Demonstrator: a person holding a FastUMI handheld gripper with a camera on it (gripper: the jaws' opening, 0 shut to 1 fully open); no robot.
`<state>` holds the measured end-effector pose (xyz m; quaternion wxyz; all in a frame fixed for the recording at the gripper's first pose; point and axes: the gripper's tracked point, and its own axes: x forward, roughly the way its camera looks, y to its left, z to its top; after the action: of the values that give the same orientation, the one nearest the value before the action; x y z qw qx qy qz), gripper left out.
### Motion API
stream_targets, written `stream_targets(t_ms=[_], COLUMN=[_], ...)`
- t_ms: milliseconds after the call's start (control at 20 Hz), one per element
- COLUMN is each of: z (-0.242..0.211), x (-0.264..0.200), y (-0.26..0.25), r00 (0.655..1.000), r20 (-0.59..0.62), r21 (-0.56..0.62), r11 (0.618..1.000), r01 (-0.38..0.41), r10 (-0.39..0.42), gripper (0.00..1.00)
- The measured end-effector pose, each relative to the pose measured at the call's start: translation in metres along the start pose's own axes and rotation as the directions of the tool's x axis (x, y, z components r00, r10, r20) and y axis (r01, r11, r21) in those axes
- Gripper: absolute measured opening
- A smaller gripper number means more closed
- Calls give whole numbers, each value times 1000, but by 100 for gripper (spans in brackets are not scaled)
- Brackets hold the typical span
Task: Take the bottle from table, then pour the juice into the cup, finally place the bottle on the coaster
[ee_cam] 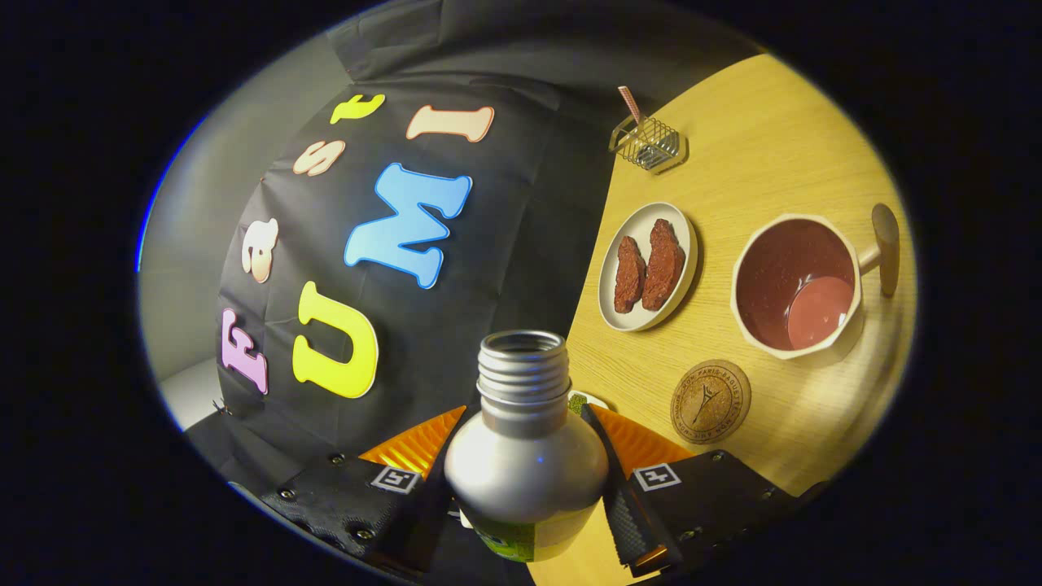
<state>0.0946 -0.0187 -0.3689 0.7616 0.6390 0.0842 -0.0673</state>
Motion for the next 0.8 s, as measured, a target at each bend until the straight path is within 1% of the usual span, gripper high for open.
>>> stream_targets(t_ms=[150, 350, 500, 800], z=[1, 5, 12, 24], x=[2, 3, 5, 5], y=[-3, -5, -14, -20], r00=[1000, 1000, 999, 997], r20=[-1, 14, 32, 73], r21=[52, 148, 200, 315], r11=[999, 989, 980, 949], r01=[7, -14, 1, -24], r10=[-6, 12, -8, 1], gripper=[80, 80, 80, 80])
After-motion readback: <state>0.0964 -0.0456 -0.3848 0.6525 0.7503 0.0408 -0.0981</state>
